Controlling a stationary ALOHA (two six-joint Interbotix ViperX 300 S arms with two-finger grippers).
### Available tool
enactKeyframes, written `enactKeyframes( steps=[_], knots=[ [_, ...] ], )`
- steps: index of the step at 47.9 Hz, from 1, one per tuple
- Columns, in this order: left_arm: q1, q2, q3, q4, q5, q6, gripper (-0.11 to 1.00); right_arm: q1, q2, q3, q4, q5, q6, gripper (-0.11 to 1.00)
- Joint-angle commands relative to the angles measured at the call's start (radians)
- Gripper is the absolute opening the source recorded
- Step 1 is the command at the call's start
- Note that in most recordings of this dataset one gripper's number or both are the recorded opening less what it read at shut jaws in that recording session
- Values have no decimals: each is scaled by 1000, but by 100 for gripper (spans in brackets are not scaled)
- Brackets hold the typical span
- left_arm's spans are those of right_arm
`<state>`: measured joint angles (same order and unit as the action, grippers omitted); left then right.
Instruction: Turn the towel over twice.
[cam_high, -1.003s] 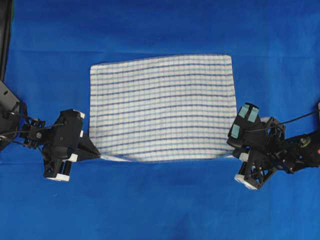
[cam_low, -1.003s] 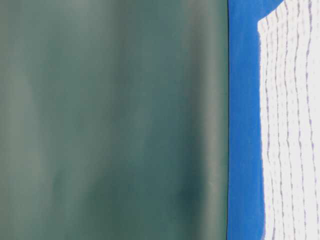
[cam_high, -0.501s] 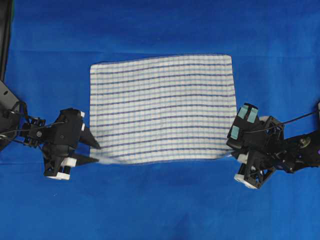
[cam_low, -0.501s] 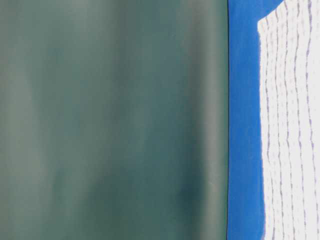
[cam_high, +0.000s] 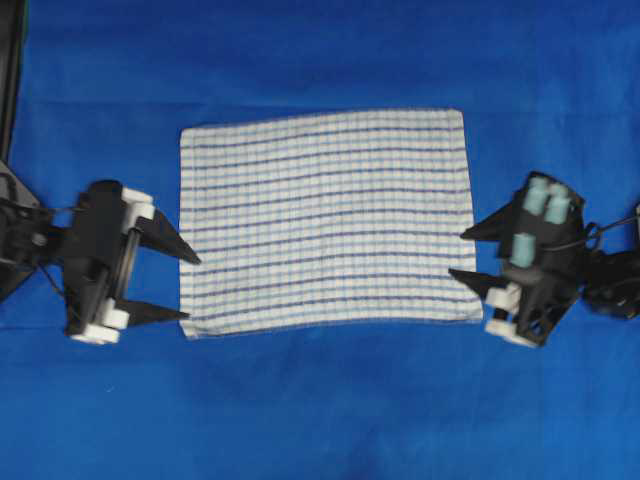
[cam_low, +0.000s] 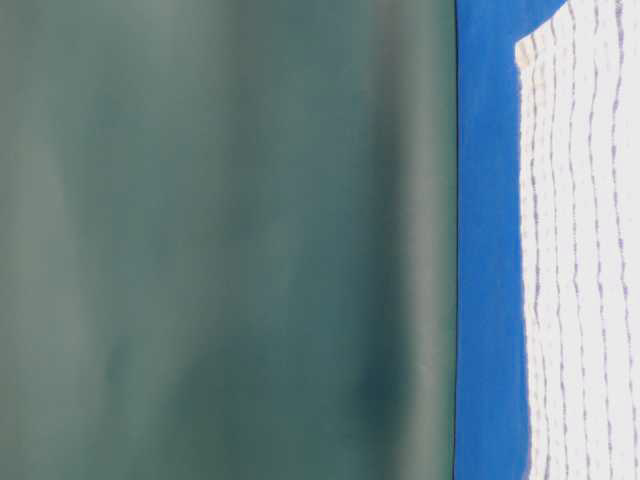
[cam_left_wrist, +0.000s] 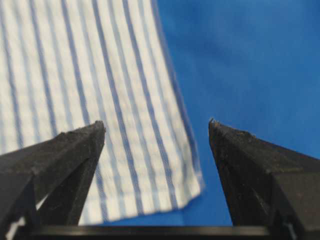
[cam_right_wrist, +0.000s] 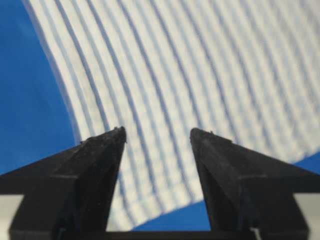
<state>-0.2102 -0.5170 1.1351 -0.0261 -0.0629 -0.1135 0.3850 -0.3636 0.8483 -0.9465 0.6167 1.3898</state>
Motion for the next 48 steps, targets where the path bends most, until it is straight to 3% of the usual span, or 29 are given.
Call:
enactKeyframes(
  steps=[1,9,19,34,48],
  knots=[
    [21,-89,6,0,-2,21,78,-20,-84,9,-87,2,2,62],
    [80,-256,44,0,2,77,78,-61,-209,63,-206,2,2,62],
    [123,-436,87,0,26,172,77,-84,-407,141,-310,9,2,62],
    [187,-609,196,0,44,198,77,-89,-670,316,-334,48,12,62],
    [219,-658,236,0,43,195,77,-89,-727,374,-347,52,54,62]
  ],
)
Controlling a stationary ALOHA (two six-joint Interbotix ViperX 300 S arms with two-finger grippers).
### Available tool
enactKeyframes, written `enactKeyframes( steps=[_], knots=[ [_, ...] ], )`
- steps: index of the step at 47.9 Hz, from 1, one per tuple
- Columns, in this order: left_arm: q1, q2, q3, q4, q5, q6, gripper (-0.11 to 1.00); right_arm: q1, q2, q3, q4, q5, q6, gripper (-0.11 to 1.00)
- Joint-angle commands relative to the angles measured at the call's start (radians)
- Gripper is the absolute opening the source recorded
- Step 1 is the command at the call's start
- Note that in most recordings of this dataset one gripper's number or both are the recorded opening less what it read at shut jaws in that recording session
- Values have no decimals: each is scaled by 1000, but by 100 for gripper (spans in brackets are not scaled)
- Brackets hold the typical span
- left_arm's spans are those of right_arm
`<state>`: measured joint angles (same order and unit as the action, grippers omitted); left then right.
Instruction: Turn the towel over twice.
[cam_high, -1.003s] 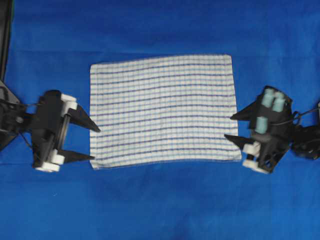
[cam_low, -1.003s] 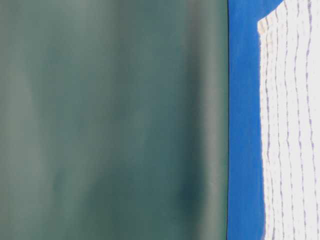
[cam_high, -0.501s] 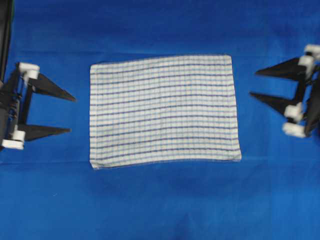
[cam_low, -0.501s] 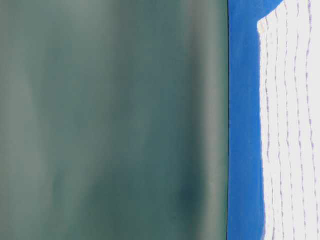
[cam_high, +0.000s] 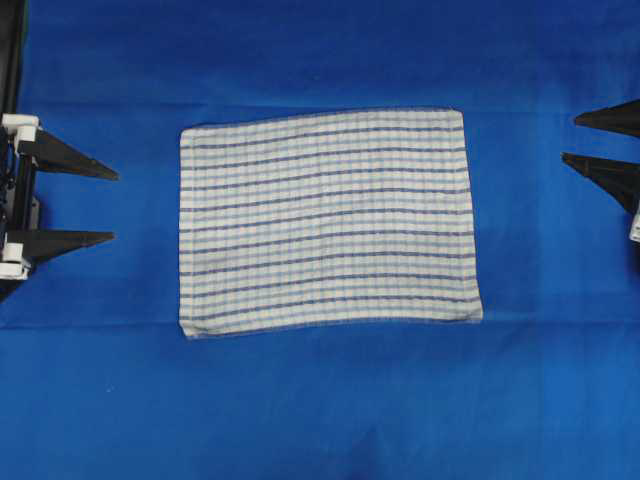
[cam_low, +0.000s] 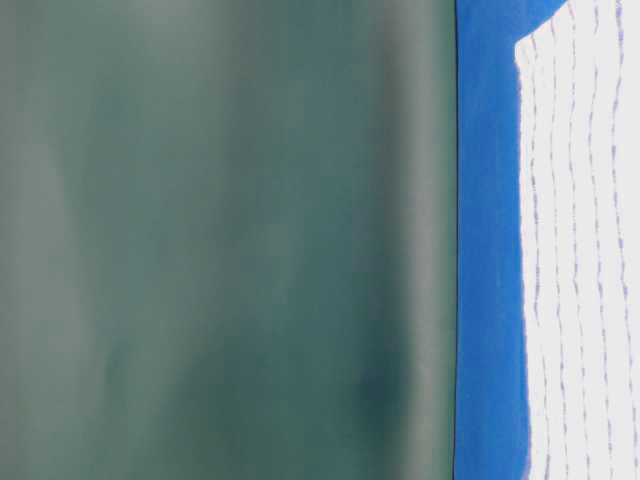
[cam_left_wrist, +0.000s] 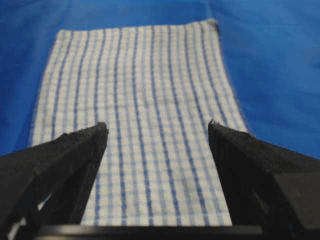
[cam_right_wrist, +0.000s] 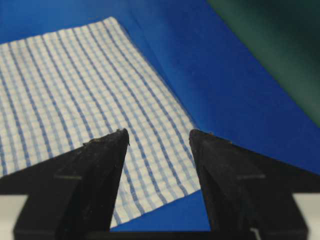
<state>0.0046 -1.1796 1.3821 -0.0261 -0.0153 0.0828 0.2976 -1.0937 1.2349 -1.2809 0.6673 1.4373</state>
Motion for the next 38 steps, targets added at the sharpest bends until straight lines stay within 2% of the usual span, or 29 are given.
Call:
enactKeyframes(
  steps=[1,13,20,33,38],
  knots=[
    [5,5,-11,0,-5,-2,77,-2,5,-12,-14,2,8,62],
    [5,3,-12,-2,-3,-2,77,-2,5,-11,-21,21,11,62],
    [5,-8,-14,0,5,3,77,-2,-6,-2,-37,97,12,61],
    [29,-86,-12,0,98,2,76,-2,-144,66,-52,149,15,59],
    [49,-130,2,0,110,0,76,-2,-212,114,-60,161,58,58]
  ],
)
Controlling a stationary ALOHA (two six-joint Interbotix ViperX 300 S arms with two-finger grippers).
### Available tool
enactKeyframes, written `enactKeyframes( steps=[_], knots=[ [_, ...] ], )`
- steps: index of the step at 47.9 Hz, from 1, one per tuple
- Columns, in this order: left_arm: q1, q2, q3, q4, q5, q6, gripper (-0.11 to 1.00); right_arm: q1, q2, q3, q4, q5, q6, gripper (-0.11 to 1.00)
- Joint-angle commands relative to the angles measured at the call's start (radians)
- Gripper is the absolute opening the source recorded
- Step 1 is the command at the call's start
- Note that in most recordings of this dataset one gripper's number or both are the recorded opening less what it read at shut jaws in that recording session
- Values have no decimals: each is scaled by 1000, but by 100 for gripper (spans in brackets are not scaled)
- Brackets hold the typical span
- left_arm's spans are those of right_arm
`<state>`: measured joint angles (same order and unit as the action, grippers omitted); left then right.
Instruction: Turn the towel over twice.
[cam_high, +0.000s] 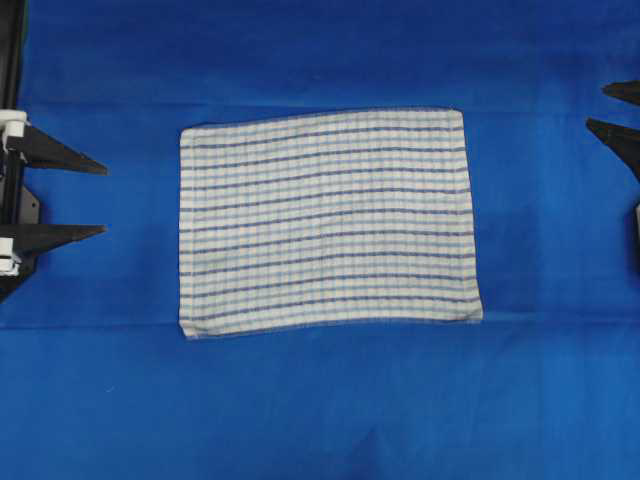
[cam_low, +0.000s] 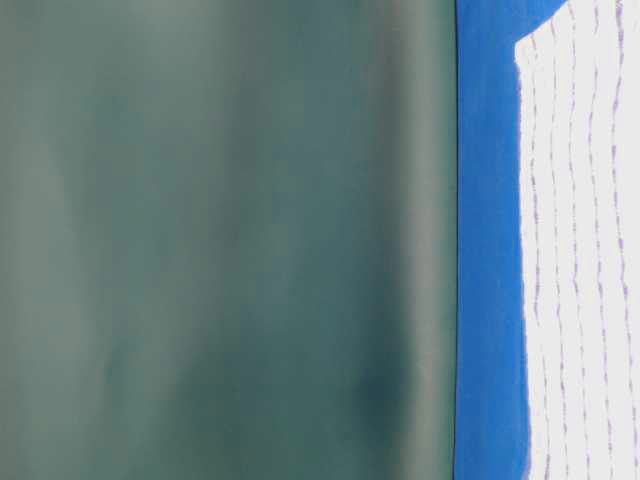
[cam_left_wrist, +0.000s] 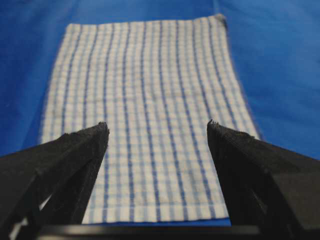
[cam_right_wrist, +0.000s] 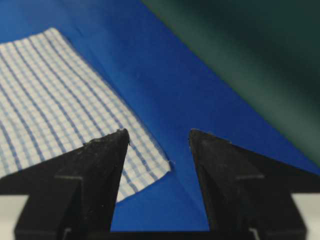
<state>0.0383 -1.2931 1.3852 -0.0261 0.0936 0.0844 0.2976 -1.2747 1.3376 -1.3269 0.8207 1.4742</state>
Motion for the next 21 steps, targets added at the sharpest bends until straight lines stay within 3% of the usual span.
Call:
enactKeyframes(
  steps=[1,13,21],
  knots=[
    [20,-26,2,0,2,-2,76,-2,-40,20,-17,9,35,59],
    [60,-74,26,0,-3,-6,76,-2,-31,55,-98,12,135,59],
    [60,-72,26,0,-3,-6,76,0,-26,58,-103,11,146,59]
  ],
)
